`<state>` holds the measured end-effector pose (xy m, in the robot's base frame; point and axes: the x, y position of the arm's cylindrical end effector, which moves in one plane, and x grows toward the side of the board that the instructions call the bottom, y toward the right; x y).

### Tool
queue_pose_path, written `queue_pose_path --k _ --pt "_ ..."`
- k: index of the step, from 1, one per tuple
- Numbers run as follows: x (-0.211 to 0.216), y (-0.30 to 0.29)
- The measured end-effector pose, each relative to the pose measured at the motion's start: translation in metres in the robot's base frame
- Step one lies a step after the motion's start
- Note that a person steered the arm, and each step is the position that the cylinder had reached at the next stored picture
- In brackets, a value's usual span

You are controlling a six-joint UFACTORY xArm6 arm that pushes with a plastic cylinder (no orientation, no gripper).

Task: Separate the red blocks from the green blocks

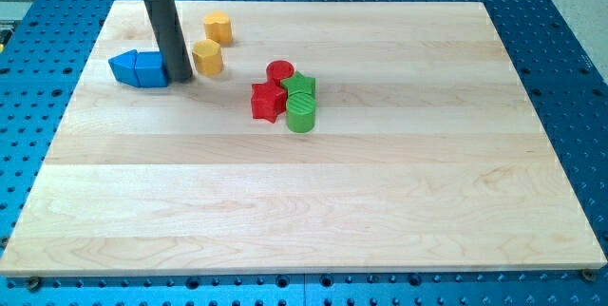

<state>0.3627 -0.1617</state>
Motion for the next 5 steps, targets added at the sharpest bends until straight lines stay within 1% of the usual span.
queue_pose_path --k 1,2,3,4,5 --pt "0.000 0.006" --pt "0.046 0.038" --pt "0.099 0.049" --pt "0.115 0.059" --pt "0.109 0.076"
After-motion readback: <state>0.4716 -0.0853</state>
